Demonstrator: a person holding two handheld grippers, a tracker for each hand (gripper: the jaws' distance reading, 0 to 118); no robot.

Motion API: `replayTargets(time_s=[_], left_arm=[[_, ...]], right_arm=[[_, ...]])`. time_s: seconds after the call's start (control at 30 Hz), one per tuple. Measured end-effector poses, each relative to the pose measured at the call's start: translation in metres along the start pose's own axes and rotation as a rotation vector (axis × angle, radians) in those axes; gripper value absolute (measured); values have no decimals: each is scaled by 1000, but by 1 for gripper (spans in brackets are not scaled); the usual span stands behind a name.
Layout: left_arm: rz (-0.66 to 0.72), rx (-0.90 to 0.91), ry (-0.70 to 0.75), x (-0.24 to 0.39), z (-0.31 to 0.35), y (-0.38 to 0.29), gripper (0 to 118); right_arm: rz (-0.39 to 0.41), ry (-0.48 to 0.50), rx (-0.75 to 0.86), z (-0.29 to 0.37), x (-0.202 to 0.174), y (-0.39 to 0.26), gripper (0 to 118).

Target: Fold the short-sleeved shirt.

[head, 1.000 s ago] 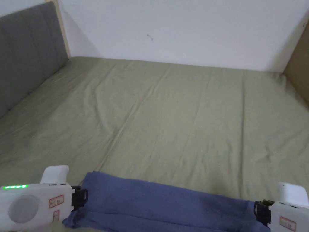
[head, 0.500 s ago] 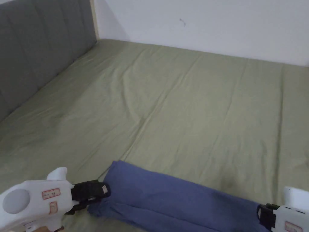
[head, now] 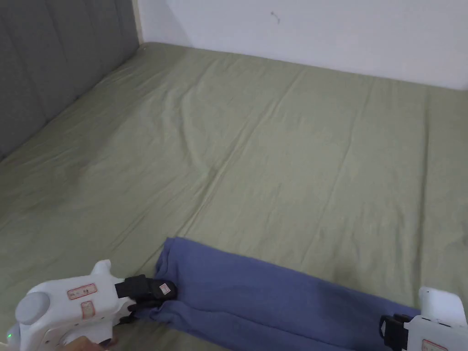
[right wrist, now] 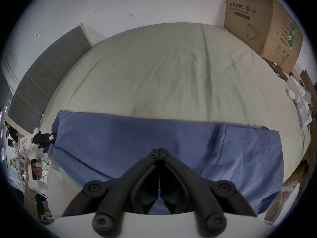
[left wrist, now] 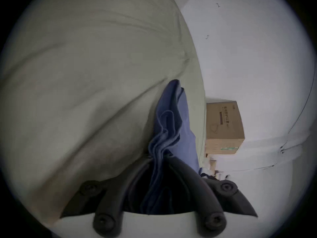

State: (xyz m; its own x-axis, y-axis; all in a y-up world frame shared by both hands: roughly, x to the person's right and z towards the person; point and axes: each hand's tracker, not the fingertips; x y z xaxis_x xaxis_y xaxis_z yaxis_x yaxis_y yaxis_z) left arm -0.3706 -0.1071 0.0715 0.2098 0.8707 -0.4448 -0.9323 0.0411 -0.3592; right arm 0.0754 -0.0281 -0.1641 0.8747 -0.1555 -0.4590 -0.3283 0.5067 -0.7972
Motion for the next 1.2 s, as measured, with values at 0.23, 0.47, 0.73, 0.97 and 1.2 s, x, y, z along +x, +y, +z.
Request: replayTargets(time_s=[0.23,0.47,0.73,0.97,1.2], left_arm=[[-149,40,124,10,50,17,6],[-173,111,208,4,103,27,6],[-441,133,289,71,93,23,6],[-863,24,193,201,29,-47,6],[-1065,-260,220,214,-87,-133,6]], right_arm=[[-59,-7,10,7,13,0,0],[-104,-12,26,16,24,-1,0],[-155,-6,26,23,39,-10,0],[-226,-15,58,36,65,-20,0],[-305,-34,72,53,94,-34,0]])
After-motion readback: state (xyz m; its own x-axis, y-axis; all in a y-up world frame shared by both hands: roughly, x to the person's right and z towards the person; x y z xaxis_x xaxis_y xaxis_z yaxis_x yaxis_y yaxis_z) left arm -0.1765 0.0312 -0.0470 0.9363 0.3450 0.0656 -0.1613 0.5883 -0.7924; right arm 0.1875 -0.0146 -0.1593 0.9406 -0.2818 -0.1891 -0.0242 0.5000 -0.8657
